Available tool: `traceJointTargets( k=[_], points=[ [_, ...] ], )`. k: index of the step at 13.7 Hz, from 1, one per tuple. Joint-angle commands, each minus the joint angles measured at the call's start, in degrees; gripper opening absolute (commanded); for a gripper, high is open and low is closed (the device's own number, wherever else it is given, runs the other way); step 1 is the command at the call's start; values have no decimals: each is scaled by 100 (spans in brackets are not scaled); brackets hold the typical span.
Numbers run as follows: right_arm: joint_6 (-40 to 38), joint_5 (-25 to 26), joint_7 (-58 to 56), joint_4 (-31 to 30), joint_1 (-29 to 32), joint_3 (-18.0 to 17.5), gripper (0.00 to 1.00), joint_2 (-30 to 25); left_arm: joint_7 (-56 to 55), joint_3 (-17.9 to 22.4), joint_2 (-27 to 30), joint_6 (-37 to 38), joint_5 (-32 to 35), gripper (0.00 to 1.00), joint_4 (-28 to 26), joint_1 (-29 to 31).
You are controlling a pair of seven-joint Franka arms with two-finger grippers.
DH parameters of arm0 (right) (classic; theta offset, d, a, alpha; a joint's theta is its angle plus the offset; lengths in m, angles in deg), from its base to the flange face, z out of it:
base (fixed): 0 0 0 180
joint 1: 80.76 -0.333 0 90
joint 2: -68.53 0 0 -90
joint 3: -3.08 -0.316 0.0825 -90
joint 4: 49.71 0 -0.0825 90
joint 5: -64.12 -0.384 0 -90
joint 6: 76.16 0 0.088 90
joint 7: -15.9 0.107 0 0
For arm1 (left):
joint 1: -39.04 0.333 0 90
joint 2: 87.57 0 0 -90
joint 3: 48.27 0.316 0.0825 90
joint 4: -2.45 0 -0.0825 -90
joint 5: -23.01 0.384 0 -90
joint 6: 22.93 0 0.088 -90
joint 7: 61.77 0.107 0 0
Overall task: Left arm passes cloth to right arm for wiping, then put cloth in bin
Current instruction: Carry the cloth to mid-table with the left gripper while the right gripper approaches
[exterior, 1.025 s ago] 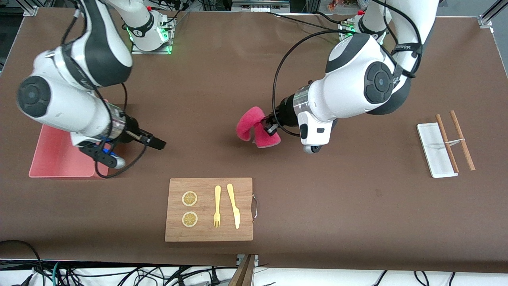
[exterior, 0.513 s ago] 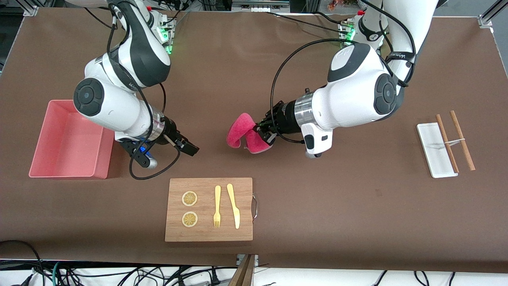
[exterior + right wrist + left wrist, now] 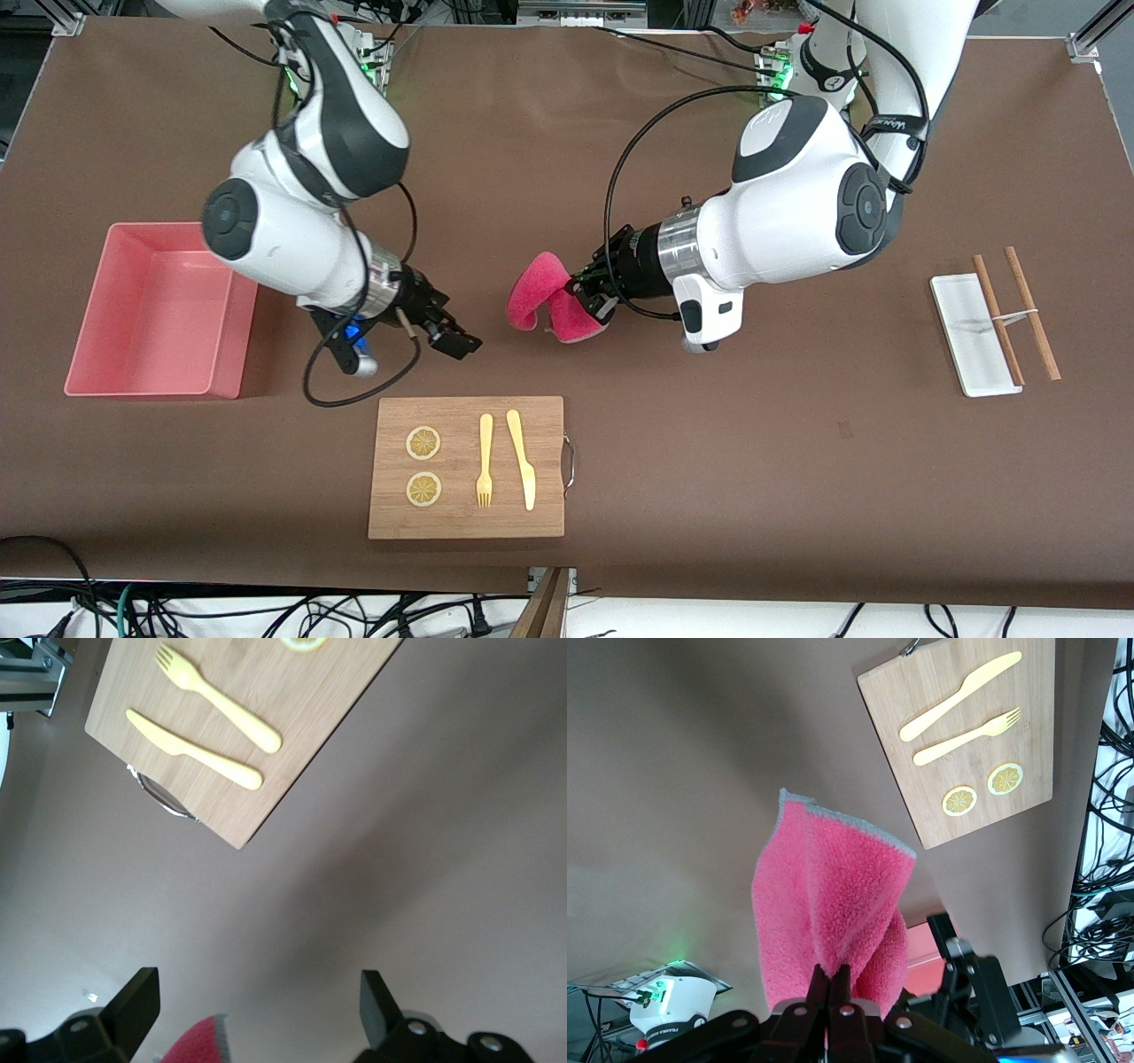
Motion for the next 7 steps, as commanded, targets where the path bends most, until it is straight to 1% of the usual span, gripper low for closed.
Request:
traceJointTargets(
  k=[1,2,3,4,5,7],
  points=[
    [346,-104,331,-2,-181,27,100,102,-80,17,-95,8,-120,0,187,-23],
    [399,-113,340,-2,-190,18,100,111,-80,17,-95,8,-120,0,187,-23],
    [417,-235,340,-2,-199,18,100,111,-80,17,-95,8,-120,0,187,-14],
    [418,-488,340,-2,-190,18,100,111,-80,17,-95,8,-120,0,178,-14],
    [418,-639,349,-2,-199,27,100,111,-80,17,-95,8,-120,0,186,-14],
    [400,-684,340,-2,-208,18,100,111,-80,17,-86,17,-120,0,178,-5]
  ],
)
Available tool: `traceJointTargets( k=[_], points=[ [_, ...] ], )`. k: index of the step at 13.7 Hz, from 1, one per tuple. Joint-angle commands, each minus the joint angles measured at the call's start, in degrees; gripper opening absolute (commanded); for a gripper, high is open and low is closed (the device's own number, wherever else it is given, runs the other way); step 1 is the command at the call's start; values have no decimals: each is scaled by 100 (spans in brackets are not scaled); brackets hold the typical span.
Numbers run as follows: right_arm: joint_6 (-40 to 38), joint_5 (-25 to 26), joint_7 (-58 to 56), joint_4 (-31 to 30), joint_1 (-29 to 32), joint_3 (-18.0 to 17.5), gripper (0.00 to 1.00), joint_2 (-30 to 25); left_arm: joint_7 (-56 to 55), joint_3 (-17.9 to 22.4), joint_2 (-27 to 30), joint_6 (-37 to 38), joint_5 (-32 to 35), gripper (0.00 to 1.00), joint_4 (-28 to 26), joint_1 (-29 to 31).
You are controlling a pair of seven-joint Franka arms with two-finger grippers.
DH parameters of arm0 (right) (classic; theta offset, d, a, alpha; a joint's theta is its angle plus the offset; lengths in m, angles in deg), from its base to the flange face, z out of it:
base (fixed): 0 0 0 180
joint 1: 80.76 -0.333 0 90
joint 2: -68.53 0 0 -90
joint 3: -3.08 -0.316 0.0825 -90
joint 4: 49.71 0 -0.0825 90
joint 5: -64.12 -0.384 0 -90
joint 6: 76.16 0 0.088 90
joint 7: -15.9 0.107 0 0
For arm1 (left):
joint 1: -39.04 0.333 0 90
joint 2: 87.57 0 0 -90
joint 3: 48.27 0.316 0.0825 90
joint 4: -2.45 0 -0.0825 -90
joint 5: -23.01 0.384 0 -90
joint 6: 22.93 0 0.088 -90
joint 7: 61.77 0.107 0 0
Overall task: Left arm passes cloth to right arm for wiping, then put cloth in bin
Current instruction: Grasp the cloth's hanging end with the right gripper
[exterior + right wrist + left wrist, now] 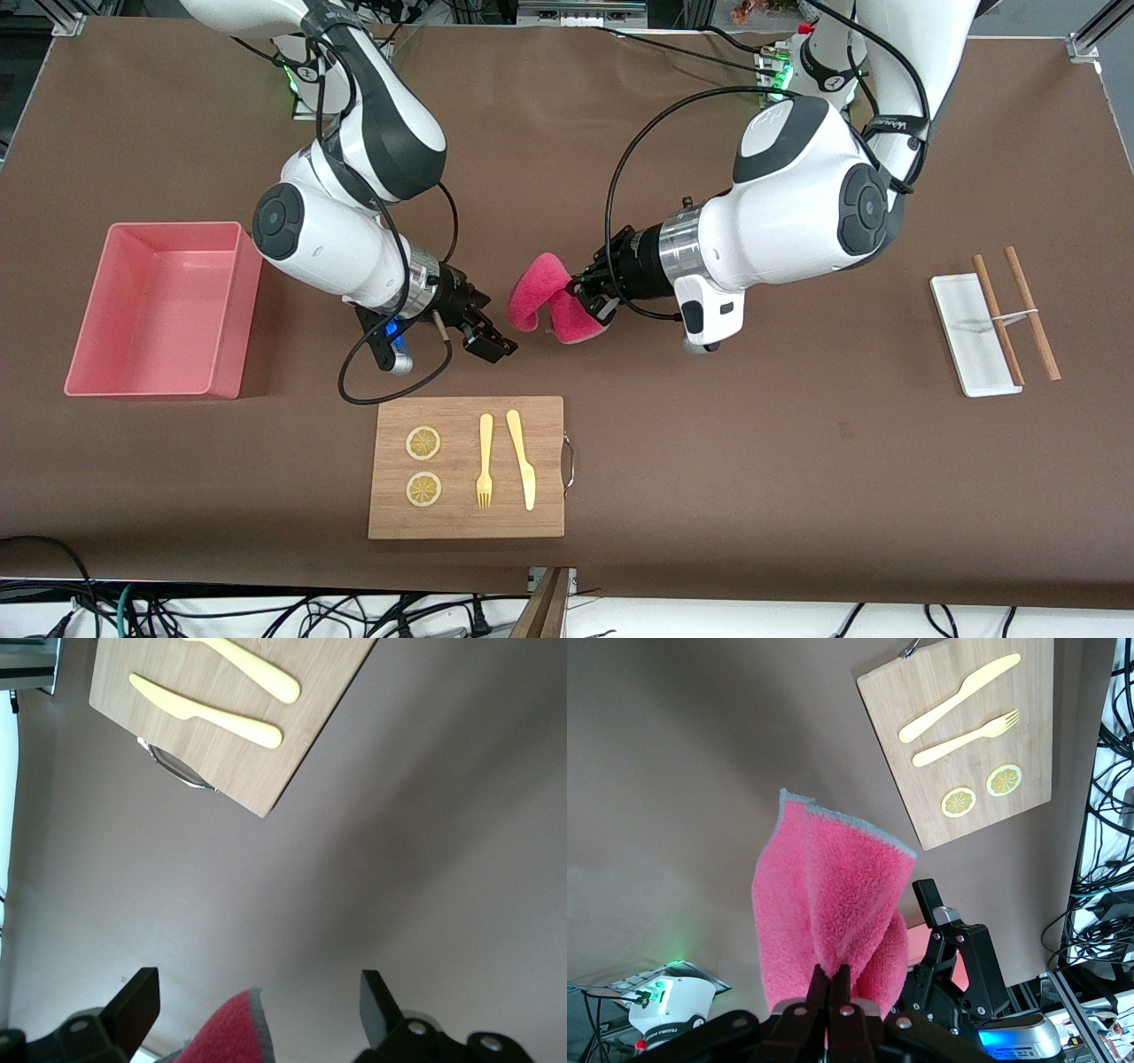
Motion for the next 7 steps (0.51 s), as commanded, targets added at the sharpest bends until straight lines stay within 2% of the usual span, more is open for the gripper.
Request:
traceJointTargets(
  k=[1,7],
  points=[
    [27,-235,53,-5,-63,5,100,-30,-77,11,-86,8,-120,0,175,-13],
    [19,-359,202,-22,-169,5,100,-30,-85,11,-86,17,-120,0,175,-4]
  ],
)
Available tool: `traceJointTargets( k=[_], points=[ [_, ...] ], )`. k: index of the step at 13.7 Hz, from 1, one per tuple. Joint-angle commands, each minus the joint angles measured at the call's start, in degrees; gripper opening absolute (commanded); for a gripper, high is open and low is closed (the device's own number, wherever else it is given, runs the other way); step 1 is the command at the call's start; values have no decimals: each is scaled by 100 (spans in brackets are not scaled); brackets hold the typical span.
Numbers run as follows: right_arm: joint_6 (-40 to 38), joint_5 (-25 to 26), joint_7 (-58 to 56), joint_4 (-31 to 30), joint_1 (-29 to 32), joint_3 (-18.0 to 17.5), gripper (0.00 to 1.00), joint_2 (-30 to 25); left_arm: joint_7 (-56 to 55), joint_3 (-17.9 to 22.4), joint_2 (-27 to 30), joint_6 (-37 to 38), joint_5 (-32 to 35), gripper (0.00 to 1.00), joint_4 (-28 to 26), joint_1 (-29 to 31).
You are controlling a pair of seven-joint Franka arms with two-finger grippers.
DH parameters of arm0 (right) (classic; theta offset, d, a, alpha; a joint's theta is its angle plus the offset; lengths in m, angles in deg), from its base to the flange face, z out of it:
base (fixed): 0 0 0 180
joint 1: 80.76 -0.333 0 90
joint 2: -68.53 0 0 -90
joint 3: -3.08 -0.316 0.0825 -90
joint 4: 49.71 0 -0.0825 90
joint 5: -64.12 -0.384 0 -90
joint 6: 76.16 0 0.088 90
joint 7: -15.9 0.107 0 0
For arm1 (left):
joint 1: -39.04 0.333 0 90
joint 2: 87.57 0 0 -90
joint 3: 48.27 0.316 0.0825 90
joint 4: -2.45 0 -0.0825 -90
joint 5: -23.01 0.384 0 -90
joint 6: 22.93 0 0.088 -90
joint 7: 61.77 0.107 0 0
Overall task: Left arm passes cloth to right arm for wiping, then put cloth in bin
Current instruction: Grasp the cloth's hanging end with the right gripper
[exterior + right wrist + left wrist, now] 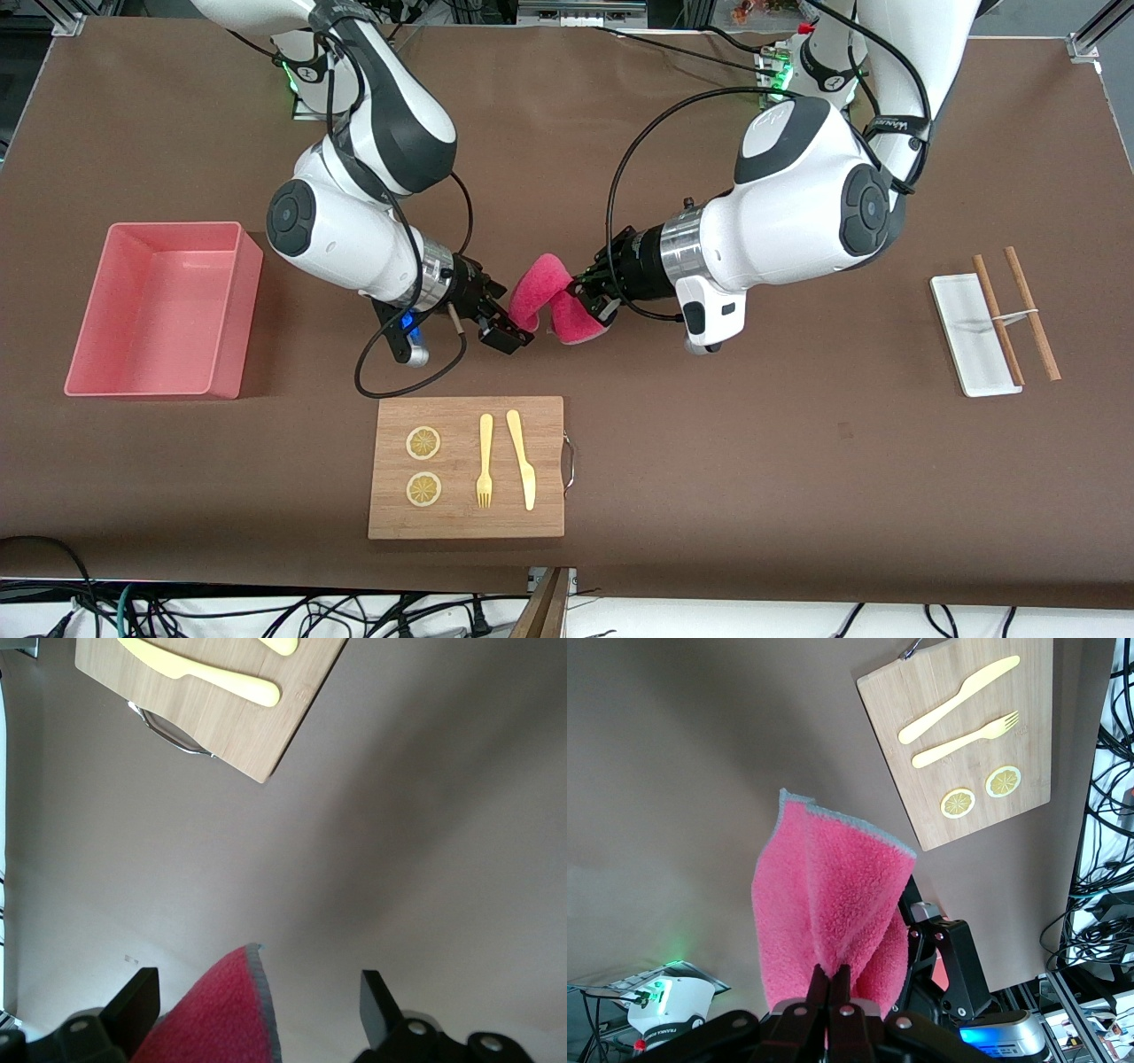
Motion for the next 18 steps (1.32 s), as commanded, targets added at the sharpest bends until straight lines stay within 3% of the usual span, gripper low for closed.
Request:
traceJointTargets(
  k=[1,3,7,10,14,18],
  points=[
    [2,-152,86,-22,-24,18,100,-30,-78,9,-86,26,-120,0,174,-2],
    [-7,-432,86,-31,-24,18,100,-22,-78,9,-86,26,-120,0,174,-2],
    [-25,-469,68,-40,-24,18,98,13,-78,9,-86,26,-120,0,174,-2],
    [-16,-530,68,-40,-24,18,64,22,-78,9,-86,34,-129,0,174,16],
    [-16,-785,86,-31,-24,18,63,31,-78,9,-86,35,-129,0,174,33],
    [-25,-916,68,-40,-24,18,33,31,-78,9,-86,35,-129,0,174,33]
  ],
)
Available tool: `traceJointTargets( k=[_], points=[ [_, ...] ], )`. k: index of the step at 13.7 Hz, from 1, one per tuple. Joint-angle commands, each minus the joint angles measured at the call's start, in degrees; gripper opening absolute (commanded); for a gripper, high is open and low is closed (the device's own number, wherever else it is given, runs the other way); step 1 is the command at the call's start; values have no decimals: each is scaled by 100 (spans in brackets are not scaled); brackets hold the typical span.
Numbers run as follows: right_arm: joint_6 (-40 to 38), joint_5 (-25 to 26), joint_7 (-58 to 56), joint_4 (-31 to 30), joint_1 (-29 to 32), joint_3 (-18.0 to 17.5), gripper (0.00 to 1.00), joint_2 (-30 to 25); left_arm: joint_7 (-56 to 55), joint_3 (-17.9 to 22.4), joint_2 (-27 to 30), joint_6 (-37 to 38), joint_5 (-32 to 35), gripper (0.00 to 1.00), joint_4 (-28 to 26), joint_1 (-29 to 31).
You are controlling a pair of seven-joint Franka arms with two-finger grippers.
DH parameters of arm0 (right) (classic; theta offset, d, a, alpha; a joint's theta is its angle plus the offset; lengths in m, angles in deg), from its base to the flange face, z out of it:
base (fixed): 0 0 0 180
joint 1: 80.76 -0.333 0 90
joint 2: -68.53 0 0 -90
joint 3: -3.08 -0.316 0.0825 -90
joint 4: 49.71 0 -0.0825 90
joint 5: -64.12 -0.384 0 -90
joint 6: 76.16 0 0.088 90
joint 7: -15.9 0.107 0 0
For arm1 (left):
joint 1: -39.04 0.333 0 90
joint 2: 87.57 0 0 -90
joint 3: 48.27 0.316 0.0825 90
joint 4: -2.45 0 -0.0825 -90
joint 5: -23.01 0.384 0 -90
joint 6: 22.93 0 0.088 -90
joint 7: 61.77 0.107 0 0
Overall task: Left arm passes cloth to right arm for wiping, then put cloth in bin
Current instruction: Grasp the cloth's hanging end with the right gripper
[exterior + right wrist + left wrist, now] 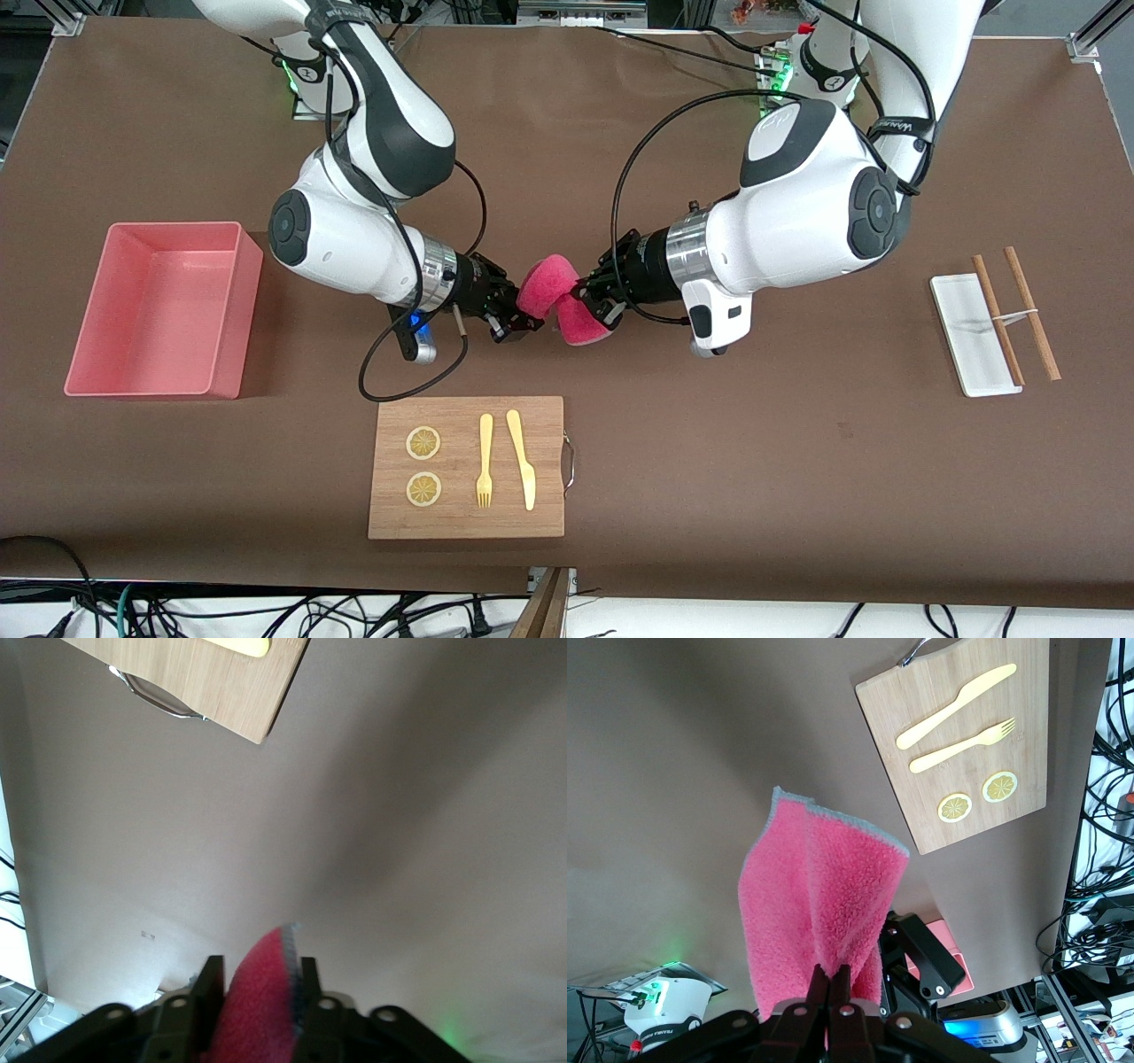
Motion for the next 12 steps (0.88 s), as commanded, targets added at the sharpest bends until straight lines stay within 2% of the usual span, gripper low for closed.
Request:
traceJointTargets(
  k=[1,3,5,7,8,9,10,12],
  points=[
    [-7,-300,27,-31,-21,16,25,-16,-70,4,-86,34,-129,0,174,-12],
    [-7,-414,18,-22,-21,16,9,-7,-70,4,-86,35,-129,0,174,-12],
    [-7,-415,18,-22,-21,16,0,1,-79,4,-86,52,-129,0,174,-12],
    [-7,-406,-52,-14,-21,16,0,1,-87,4,-77,61,-120,0,174,-12],
    [-7,-397,-52,-14,-21,16,0,1,-87,4,-77,61,-120,4,174,-12],
    [-7,-397,-52,-14,-21,16,0,1,-96,12,-68,61,-85,43,174,-12],
    [-7,-389,-61,-14,-21,16,0,1,-61,38,-42,78,2,99,157,-12],
    [-7,-371,-52,-14,-21,16,0,10,0,12,-33,78,248,100,165,-12]
  ],
)
